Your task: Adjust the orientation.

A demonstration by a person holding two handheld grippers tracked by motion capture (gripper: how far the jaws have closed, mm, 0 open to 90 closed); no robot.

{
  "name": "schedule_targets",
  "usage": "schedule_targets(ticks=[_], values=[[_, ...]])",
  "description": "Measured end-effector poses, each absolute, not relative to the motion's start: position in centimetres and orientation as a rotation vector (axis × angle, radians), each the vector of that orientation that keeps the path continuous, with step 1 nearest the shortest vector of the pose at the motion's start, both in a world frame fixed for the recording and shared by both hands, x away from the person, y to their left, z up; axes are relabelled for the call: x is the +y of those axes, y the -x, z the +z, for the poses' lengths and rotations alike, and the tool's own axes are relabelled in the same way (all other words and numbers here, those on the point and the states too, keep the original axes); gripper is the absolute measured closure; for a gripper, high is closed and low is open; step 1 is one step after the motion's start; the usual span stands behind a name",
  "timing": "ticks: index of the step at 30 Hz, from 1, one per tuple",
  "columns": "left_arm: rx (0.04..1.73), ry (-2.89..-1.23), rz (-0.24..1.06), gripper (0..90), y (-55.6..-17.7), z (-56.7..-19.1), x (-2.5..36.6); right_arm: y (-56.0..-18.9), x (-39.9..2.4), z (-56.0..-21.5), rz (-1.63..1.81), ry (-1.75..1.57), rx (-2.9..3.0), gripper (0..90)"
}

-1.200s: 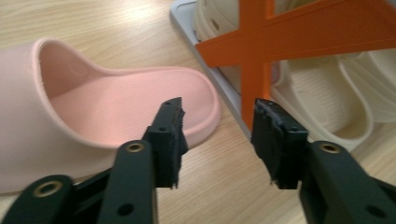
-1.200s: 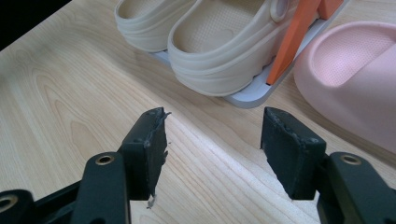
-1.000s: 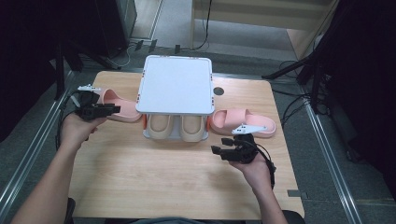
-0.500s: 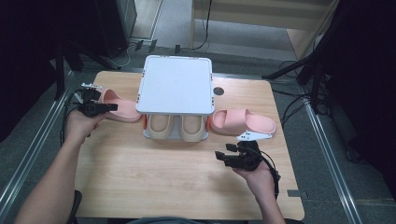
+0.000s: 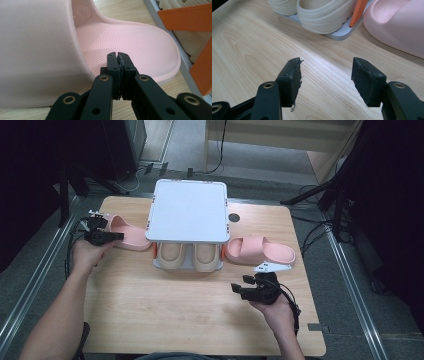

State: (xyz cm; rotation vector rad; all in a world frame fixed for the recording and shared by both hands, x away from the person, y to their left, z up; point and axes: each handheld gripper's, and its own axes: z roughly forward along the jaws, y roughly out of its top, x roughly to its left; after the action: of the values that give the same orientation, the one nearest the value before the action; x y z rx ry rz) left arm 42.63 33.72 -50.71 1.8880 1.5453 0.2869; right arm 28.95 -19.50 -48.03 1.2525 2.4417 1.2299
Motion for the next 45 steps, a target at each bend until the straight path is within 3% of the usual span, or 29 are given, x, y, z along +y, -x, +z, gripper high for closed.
schedule_targets(ticks=[30,37,45], values=[[1.623,-1.841,0.356,87.1,-39.0,-50.9,37.6,-31.0,-16.6,-48.1,1.244,-1.130,2.541,41.4],[1.616,-1.832,0.340,80.3,-38.8,-50.5,37.3,-31.0,-16.5,-48.1,1.247,-1.120,2.546,41.4],[1.598,-1.791,0.368,62.3,-37.8,-48.8,37.6,-31.1,-16.5,-48.0,1.251,-1.117,2.543,41.4]])
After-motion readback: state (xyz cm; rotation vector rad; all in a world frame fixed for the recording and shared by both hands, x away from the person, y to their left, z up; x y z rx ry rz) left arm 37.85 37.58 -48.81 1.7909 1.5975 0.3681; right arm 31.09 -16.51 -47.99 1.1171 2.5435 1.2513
